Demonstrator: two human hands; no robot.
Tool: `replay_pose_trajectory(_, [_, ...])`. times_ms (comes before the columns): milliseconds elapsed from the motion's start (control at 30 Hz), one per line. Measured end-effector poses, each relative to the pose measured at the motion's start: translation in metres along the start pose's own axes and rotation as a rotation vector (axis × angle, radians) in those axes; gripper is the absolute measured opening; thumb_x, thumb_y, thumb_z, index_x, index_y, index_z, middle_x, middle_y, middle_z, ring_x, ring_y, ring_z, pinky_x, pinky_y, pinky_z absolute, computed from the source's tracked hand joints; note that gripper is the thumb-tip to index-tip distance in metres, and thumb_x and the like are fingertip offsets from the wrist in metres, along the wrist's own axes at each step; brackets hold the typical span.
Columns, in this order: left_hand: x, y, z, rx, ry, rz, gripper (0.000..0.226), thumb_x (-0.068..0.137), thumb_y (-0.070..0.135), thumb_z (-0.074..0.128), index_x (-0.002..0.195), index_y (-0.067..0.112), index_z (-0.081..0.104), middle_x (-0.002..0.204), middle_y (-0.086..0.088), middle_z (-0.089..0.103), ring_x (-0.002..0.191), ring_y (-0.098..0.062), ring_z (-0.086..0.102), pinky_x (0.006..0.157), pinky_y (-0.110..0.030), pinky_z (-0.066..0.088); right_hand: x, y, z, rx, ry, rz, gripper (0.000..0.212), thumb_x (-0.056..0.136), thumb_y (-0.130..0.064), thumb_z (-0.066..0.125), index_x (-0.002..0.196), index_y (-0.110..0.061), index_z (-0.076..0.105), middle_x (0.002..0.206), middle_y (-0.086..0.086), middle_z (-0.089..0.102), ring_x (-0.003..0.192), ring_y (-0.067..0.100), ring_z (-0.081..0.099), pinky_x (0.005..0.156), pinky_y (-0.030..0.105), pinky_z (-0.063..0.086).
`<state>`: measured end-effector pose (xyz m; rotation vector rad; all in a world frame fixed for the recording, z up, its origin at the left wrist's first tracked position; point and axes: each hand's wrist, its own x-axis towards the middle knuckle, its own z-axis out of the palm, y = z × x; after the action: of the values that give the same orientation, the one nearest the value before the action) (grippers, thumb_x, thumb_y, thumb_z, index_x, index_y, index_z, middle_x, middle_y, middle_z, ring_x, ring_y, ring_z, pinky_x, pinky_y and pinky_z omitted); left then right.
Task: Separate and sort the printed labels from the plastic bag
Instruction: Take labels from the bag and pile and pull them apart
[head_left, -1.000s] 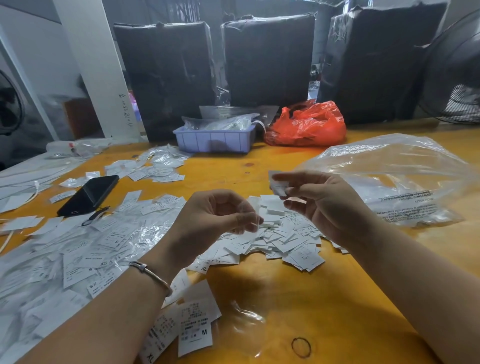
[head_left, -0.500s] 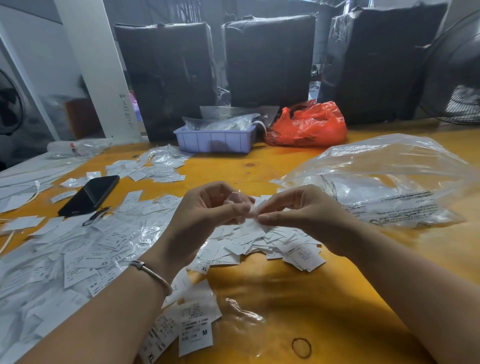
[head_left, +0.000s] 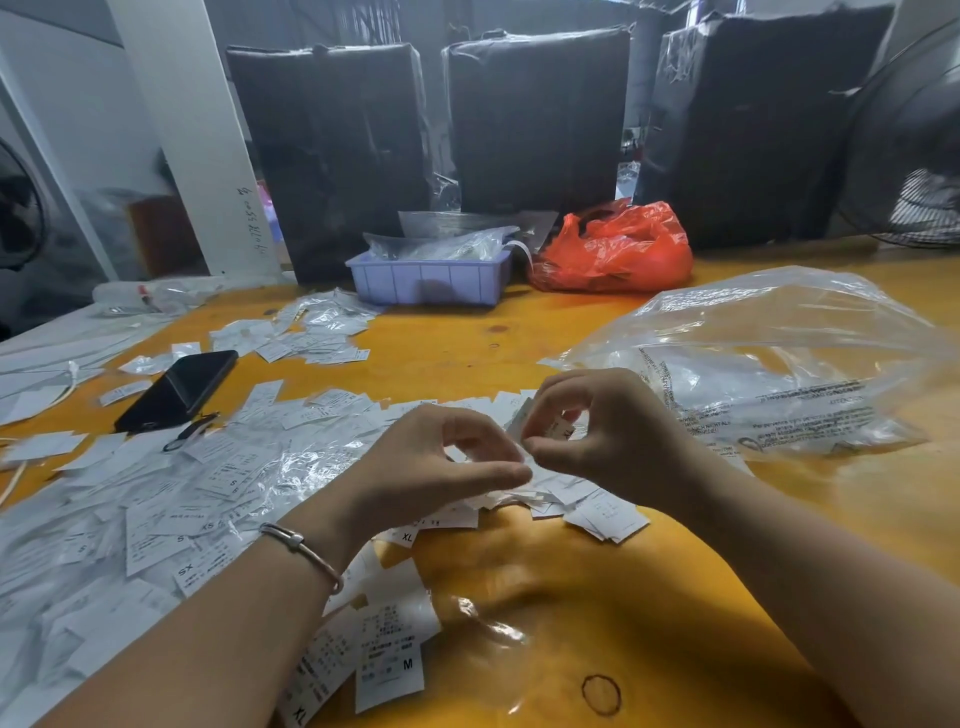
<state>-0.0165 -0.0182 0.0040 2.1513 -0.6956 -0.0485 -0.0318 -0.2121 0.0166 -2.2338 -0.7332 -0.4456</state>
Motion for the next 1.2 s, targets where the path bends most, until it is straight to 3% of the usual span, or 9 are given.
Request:
replay_pose_trajectory(100, [0.001,-0.002,-0.003,-0.052,0.04,0.025,0.006,0.078,0.019,0.079,0.083,0.018,0.079,0.079,0.003,0.075,0.073,-0.006,0.066,0.065,-0.014,0.05,0.001,-0.001,-0.001,0.099,0.044,0.004,0.014,0.077,0.002,0.071,0.083,-0.009,0.077,0.085,0.0,0.073,0.074,0.013,0.067,0.067,0.021,0.052])
replay_pose_trajectory(200, [0.0,-0.001,-0.004,-0.171,0.057,-0.004,0.008,0.076,0.007,0.078,0.084,0.006,0.076,0.076,-0.008,0.075,0.067,-0.015,0.068,0.065,-0.022,0.055,0.002,0.004,-0.007,0.447,0.187,0.185,0.031,0.079,0.014,0.056,0.09,-0.007,0.075,0.09,0.006,0.074,0.081,0.018,0.068,0.073,0.027,0.055])
replay_pose_trajectory(400, [-0.002,0.002,-0.005,-0.413,0.058,-0.061,0.015,0.08,-0.003,0.071,0.086,-0.009,0.059,0.085,-0.018,0.075,0.077,-0.03,0.074,0.06,-0.027,0.058,0.004,0.01,-0.013,0.684,0.293,0.293,0.03,0.08,0.012,0.056,0.087,-0.009,0.076,0.085,0.012,0.074,0.073,0.013,0.064,0.062,0.019,0.051])
replay_pose_trajectory(533, [-0.001,0.003,-0.003,-0.436,0.113,-0.059,0.02,0.081,-0.002,0.069,0.094,-0.006,0.055,0.085,-0.017,0.076,0.079,-0.03,0.074,0.066,-0.033,0.061,0.005,0.013,-0.014,0.661,0.337,0.263,0.027,0.078,0.01,0.059,0.085,-0.01,0.076,0.081,0.013,0.074,0.069,0.013,0.059,0.061,0.021,0.045])
replay_pose_trajectory(633, [-0.001,0.003,-0.002,-0.403,0.129,-0.047,0.024,0.083,0.005,0.069,0.105,0.001,0.061,0.087,-0.013,0.076,0.081,-0.026,0.075,0.07,-0.032,0.061,0.003,0.012,-0.016,0.663,0.346,0.222,0.033,0.076,0.01,0.065,0.1,-0.012,0.072,0.083,0.007,0.074,0.069,0.01,0.064,0.059,0.02,0.047])
replay_pose_trajectory(800, [0.0,0.0,0.0,-0.346,0.103,-0.037,0.01,0.09,0.005,0.062,0.093,-0.003,0.068,0.087,-0.013,0.076,0.083,-0.025,0.075,0.071,-0.03,0.06,0.001,0.009,-0.013,0.323,0.38,0.117,0.053,0.074,0.006,0.07,0.122,-0.013,0.058,0.087,0.008,0.068,0.077,0.02,0.07,0.064,0.034,0.06])
replay_pose_trajectory(1000, [-0.002,0.003,-0.003,-0.337,0.13,-0.016,0.015,0.084,0.009,0.068,0.09,-0.004,0.062,0.086,-0.011,0.077,0.082,-0.025,0.075,0.069,-0.033,0.06,0.0,0.0,-0.015,0.284,0.428,0.026,0.042,0.077,-0.001,0.075,0.116,-0.014,0.065,0.09,0.0,0.072,0.082,0.006,0.071,0.069,0.018,0.057])
replay_pose_trajectory(1200, [-0.002,0.007,-0.003,-0.362,0.136,-0.008,0.032,0.075,0.018,0.07,0.09,-0.006,0.055,0.086,-0.013,0.076,0.08,-0.026,0.075,0.066,-0.033,0.06,0.0,-0.006,-0.014,0.4,0.399,0.001,0.029,0.076,0.0,0.076,0.104,-0.006,0.069,0.092,0.006,0.074,0.082,0.01,0.072,0.067,0.021,0.057])
